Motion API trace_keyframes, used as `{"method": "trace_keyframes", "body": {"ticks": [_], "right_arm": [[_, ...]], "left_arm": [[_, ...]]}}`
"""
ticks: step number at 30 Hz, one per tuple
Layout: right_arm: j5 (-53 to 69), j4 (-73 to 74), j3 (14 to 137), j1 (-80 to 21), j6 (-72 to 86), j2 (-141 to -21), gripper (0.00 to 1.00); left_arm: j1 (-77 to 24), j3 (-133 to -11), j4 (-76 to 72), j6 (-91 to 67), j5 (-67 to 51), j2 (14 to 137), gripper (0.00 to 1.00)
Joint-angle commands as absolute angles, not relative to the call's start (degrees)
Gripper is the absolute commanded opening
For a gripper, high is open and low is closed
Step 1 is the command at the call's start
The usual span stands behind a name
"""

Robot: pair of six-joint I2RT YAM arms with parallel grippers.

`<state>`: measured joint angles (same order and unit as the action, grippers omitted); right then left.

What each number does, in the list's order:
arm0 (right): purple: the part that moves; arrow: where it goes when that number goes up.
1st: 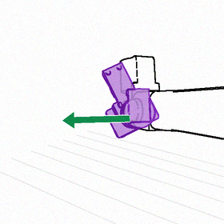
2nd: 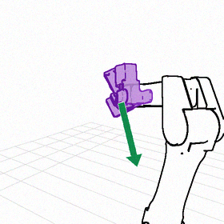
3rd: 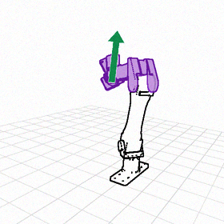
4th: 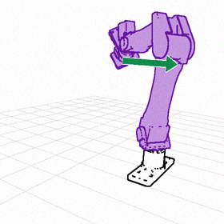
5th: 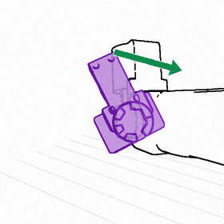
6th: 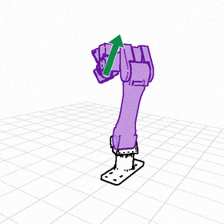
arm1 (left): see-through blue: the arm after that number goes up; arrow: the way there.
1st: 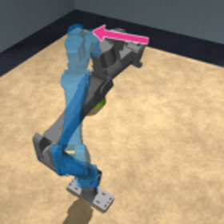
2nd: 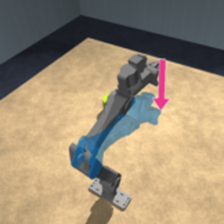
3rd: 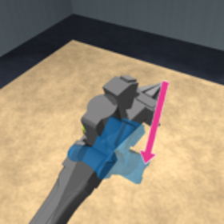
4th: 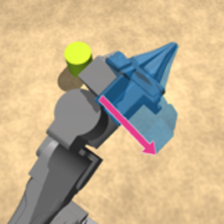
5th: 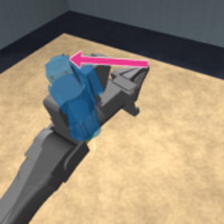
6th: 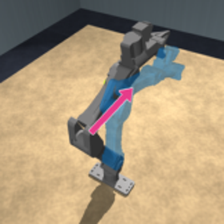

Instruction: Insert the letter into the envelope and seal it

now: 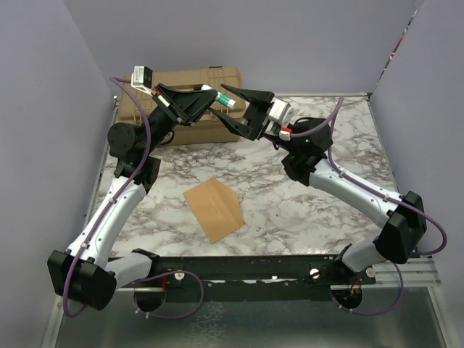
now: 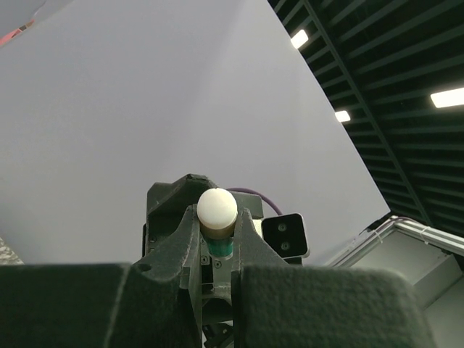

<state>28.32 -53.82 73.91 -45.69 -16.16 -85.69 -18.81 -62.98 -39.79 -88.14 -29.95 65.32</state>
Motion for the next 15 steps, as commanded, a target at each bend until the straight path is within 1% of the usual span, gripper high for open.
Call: {"method": "trace_keyframes", "body": {"ticks": [1, 2, 5, 7, 9, 11, 12, 15], "right_arm": [[29.06, -53.25, 75.91, -45.62, -16.66, -84.32, 0.59], [28.52, -53.00, 76.20, -45.62, -16.69, -84.39, 0.59], [27.19, -52.24, 77.24, -45.62, -16.44, -84.88, 0.51], [27.09, -51.66, 77.90, -45.62, -16.28, -85.07, 0.39], [27.31, -51.00, 78.53, -45.62, -16.22, -85.22, 0.33], [27.73, -51.00, 78.42, -45.62, -16.10, -85.09, 0.31], [28.12, -50.98, 78.34, -45.62, -16.04, -84.95, 0.33], [28.64, -50.30, 78.22, -45.62, -16.05, -84.87, 0.40]], "left_arm": [[-18.73, -62.00, -40.78, -88.16, -29.79, 64.42, 0.00], [-18.69, -61.98, -40.78, -88.08, -29.79, 64.36, 0.00], [-18.64, -61.65, -40.78, -88.02, -29.79, 64.25, 0.00], [-18.71, -61.17, -40.78, -88.19, -29.79, 64.16, 0.00], [-18.69, -60.81, -40.78, -88.12, -29.63, 64.08, 0.00], [-18.66, -60.69, -40.78, -87.95, -29.56, 64.09, 0.00], [-18.64, -60.65, -40.78, -87.85, -29.48, 64.08, 0.00], [-18.64, -60.68, -40.78, -87.68, -29.50, 64.20, 0.00]]}}
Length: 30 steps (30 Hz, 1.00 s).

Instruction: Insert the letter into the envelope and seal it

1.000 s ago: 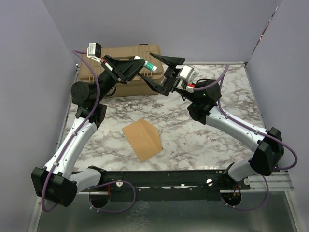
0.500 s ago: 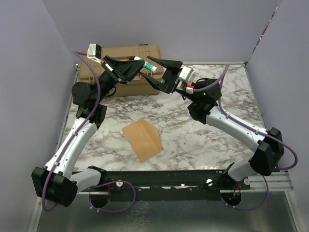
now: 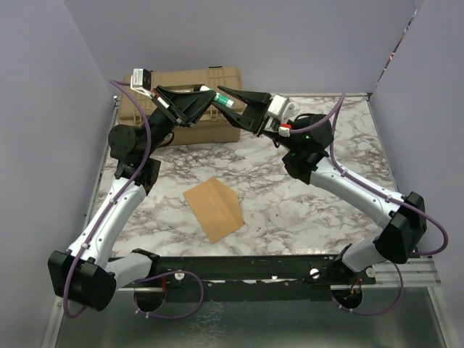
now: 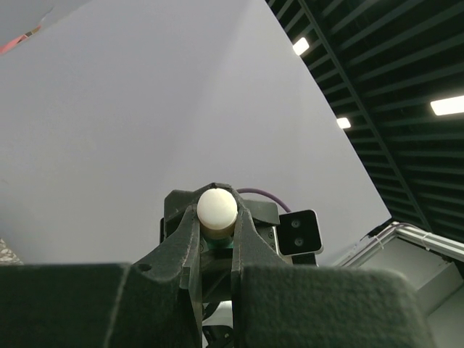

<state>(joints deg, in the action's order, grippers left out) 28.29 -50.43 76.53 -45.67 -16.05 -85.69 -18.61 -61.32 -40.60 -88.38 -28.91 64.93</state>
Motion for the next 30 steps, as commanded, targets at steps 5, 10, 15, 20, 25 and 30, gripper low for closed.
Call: {"method": "trace_keyframes", "body": {"ticks": [5, 10, 15, 20, 25, 30], "right_arm": [[28.73, -48.18, 78.71, -45.62, -17.68, -85.46, 0.42], [29.21, -46.58, 79.75, -45.62, -19.45, -86.57, 0.36], [29.76, -46.25, 80.65, -45.62, -21.18, -86.83, 0.13], [28.28, -48.46, 79.51, -45.62, -20.59, -86.29, 0.00], [20.11, -45.39, 79.48, -45.63, -15.04, -84.67, 0.00], [2.38, -27.68, 84.85, -45.62, -4.76, -84.02, 0.01]], "left_arm": [[-18.70, -61.32, -40.78, -87.62, -29.83, 64.38, 0.00], [-18.72, -61.61, -40.78, -87.54, -30.29, 64.42, 0.00], [-18.71, -61.61, -40.78, -87.60, -30.66, 64.47, 0.00], [-18.66, -61.61, -40.85, -86.66, -30.67, 64.23, 0.20], [-18.64, -59.89, -37.58, -79.16, -28.53, 61.54, 0.79], [-18.65, -58.82, -18.35, -62.25, -25.64, 57.57, 0.87]]}}
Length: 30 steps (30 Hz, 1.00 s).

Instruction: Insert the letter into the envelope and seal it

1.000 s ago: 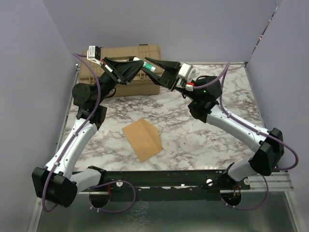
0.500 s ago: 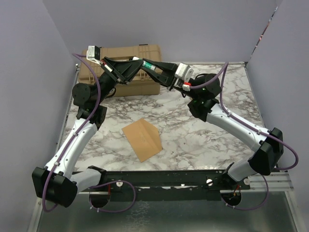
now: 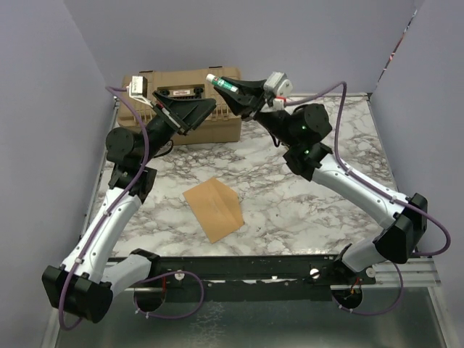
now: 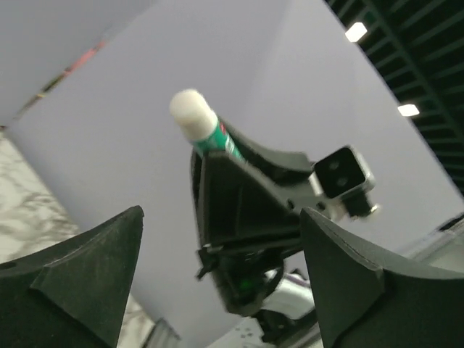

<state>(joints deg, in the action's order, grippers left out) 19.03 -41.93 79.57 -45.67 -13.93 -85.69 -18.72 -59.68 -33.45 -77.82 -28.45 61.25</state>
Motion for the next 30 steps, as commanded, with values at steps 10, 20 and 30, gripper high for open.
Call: {"method": "trace_keyframes", "body": {"ticks": [10, 20, 30], "right_arm": [[-3.92, 20.70, 96.70, -45.62, 7.05, -88.02, 0.00], [4.06, 26.88, 78.58, -50.29, 18.07, -88.45, 0.01], [0.30, 26.03, 78.95, -59.51, 23.19, -102.84, 0.01]], "left_arm": [[-18.66, -48.71, 3.54, -39.38, -21.51, 49.09, 0.80], [-18.64, -37.25, 9.87, -40.51, -16.40, 45.62, 0.70], [-18.39, -28.63, 12.09, -45.94, -3.42, 50.48, 0.16]]}}
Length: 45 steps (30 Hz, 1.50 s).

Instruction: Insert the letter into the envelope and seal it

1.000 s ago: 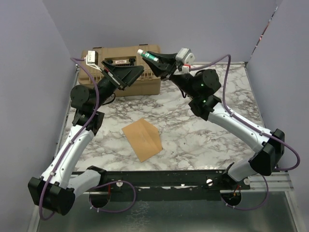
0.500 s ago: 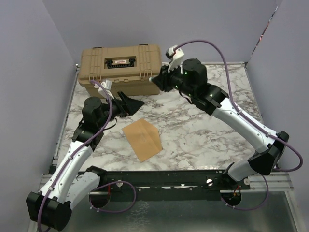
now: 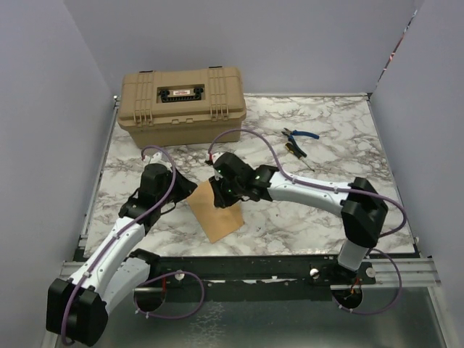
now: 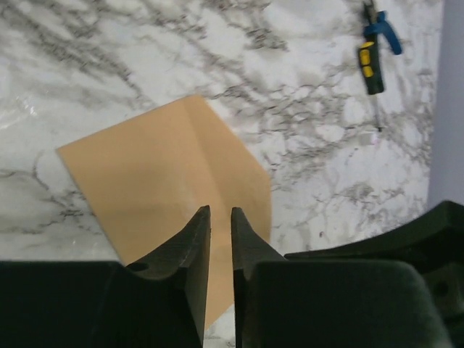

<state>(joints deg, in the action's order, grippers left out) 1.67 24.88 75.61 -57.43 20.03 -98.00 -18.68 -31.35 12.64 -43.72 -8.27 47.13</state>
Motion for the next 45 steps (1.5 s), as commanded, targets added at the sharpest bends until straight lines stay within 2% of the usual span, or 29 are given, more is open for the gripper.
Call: {"method": "trace_keyframes", "body": {"ticks": [1, 6, 12, 29, 37, 45], "right_arm": [[0.34, 27.36, 80.59, -59.84, 24.04, -104.83, 0.01], [-2.49, 30.59, 84.98, -61.17, 27.54, -109.91, 0.00], [-6.25, 32.98, 89.25, -61.30, 28.96, -114.41, 0.00], [-13.61, 38.38, 97.82, -61.29, 29.95, -122.26, 0.00], [-11.76, 37.62, 96.93, -61.26, 28.93, -123.57, 0.00], [-11.83, 34.11, 89.98, -61.47, 27.27, -122.24, 0.01]], "left_arm": [[-18.38, -28.37, 11.06, -46.04, -3.54, 51.76, 0.15], [-18.16, -27.56, 7.51, -45.86, -5.44, 57.64, 0.06], [-18.03, -23.81, 1.07, -47.47, -6.98, 59.00, 0.00], [-17.62, -12.95, -5.56, -51.15, -9.69, 61.33, 0.00], [-17.59, -12.72, -4.66, -51.85, -9.95, 65.25, 0.00], [-17.49, -12.93, -0.80, -52.70, -7.83, 64.01, 0.00]]}}
